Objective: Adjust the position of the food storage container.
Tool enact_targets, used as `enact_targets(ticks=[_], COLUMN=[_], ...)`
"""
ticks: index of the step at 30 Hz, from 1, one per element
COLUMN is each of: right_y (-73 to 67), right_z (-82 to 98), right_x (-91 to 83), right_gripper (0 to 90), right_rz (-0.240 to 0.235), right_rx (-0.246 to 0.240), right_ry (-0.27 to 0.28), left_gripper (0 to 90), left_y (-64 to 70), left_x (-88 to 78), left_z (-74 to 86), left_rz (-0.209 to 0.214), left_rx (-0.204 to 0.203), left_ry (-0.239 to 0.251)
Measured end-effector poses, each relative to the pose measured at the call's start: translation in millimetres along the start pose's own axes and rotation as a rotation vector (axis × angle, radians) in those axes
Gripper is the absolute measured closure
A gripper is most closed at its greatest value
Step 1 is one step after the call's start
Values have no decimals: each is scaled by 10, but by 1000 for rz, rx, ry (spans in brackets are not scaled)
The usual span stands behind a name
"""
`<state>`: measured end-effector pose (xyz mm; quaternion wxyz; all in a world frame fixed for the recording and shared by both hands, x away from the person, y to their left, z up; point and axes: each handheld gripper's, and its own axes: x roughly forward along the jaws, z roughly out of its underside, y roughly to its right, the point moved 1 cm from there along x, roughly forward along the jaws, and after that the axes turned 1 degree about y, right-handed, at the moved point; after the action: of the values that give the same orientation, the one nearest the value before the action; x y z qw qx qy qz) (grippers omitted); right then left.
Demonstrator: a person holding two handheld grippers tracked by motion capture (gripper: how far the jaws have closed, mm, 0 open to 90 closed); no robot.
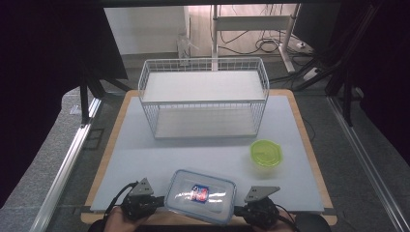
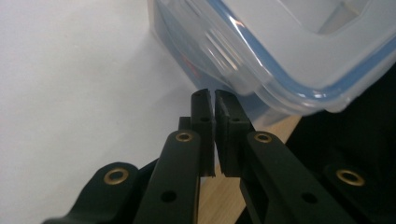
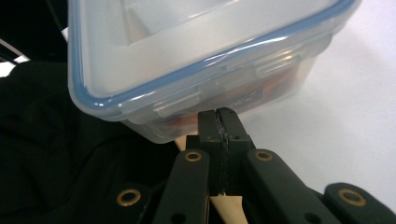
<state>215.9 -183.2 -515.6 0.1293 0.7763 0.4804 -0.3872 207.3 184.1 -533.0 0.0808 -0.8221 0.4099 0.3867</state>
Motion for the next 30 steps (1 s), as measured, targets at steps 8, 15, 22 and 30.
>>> enact_targets(ticks=[8, 15, 22, 30], right_y=[108, 279, 410, 583], right_z=[-61, -140, -217, -301], right_x=[31, 48, 79, 129], right_gripper=[899, 900, 900, 900], right_rz=[41, 101, 155, 180], right_rx=[16, 41, 48, 66], right_ry=[9, 20, 17, 22], left_gripper=[896, 900, 900, 900], left_y=[-30, -61, -144, -265], left_x=[109, 228, 346, 470], left_z=[-111, -221, -349, -505], left_rz=[-49, -79, -110, -161], left_rx=[-14, -33, -56, -55], left_ry=[-14, -32, -39, -51])
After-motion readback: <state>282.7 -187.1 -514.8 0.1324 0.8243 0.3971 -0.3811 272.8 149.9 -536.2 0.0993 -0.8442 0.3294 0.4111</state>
